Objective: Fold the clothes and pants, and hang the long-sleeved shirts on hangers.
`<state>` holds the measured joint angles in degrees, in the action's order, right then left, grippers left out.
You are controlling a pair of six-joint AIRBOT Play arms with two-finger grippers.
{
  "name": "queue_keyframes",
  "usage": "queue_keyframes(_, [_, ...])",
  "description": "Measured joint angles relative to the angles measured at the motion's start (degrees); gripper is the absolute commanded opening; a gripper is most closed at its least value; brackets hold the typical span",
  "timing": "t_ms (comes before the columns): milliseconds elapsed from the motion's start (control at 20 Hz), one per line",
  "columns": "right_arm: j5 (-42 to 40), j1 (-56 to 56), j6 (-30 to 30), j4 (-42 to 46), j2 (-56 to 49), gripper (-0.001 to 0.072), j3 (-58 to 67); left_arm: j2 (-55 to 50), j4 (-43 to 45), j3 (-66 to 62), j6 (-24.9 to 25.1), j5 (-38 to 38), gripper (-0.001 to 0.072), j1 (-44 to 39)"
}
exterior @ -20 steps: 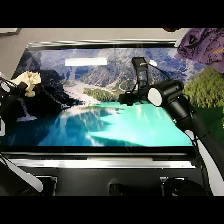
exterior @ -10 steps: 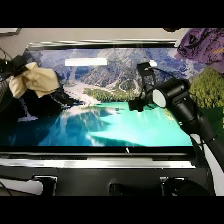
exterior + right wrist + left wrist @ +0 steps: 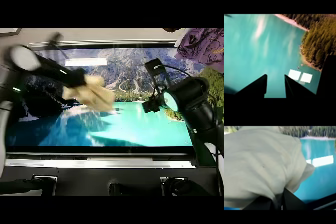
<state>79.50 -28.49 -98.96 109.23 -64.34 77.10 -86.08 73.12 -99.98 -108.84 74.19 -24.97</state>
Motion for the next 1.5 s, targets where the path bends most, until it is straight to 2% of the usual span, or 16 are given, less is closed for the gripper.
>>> queue_keyframes(50, [0.0, 1.1, 0.0, 0.0, 0.2, 0.0353, -0.1, -0.7, 0.0, 2.8, -1.4, -2.0, 0.0017, -3.0])
queue_keyframes(100, [-0.1, 2.6, 0.0, -0.4, 0.3, 0.0355, -0.3, -1.6, -0.2, 5.7, -2.7, -4.4, 0.0067, -5.7])
queue_keyframes(150, [-0.6, 4.8, 0.0, -1.7, 0.3, 0.0359, -0.8, -2.6, -0.2, 8.0, -3.5, -6.4, 0.0226, -7.8])
queue_keyframes(200, [-1.1, 7.3, 0.0, -3.6, 0.4, 0.0391, -1.6, -3.5, -0.3, 9.5, -3.9, -7.9, 0.0430, -8.9])
queue_keyframes(250, [-1.7, 10.1, 0.1, -6.2, 0.4, 0.0409, -2.5, -4.0, -0.6, 10.6, -3.7, -9.0, 0.0599, -9.4])
queue_keyframes(300, [-2.5, 13.1, 1.0, -9.6, 0.4, 0.0410, -3.9, -4.3, -0.6, 11.3, -2.7, -9.4, 0.0621, -9.1])
queue_keyframes(550, [-6.2, 28.5, 11.8, -37.1, -1.0, 0.0410, -16.9, -3.8, -0.8, 8.8, 3.7, -6.8, 0.0618, 1.3])
queue_keyframes(700, [-8.1, 31.2, 18.7, -51.0, -3.5, 0.0411, -26.1, -3.6, -1.0, 6.9, 6.4, -3.0, 0.0617, 8.9])
queue_keyframes(900, [-12.7, 27.7, 23.2, -60.5, -7.0, 0.0411, -34.3, -3.8, -1.2, 6.1, 7.7, 0.3, 0.0616, 15.6])
queue_keyframes(1150, [-20.1, 20.8, 23.9, -66.5, -11.5, 0.0406, -37.5, -3.8, -1.1, 5.8, 8.2, 1.7, 0.0616, 19.3])
queue_keyframes(1200, [-21.1, 19.7, 23.8, -67.1, -12.4, 0.0366, -37.7, -3.8, -1.1, 5.8, 8.3, 1.8, 0.0616, 19.7])
queue_keyframes(1300, [-22.4, 18.5, 23.3, -68.2, -13.8, 0.0123, -38.0, -3.8, -1.1, 5.8, 8.3, 2.0, 0.0615, 20.0])
queue_keyframes(1350, [-23.1, 18.1, 23.3, -68.3, -14.3, 0.0025, -38.1, -3.8, -1.0, 5.8, 8.3, 2.0, 0.0615, 20.1])
queue_keyframes(1500, [-23.9, 17.6, 23.0, -69.0, -14.6, 0.0026, -37.9, -4.2, -1.4, 6.3, 8.3, 3.5, 0.0616, 20.3])
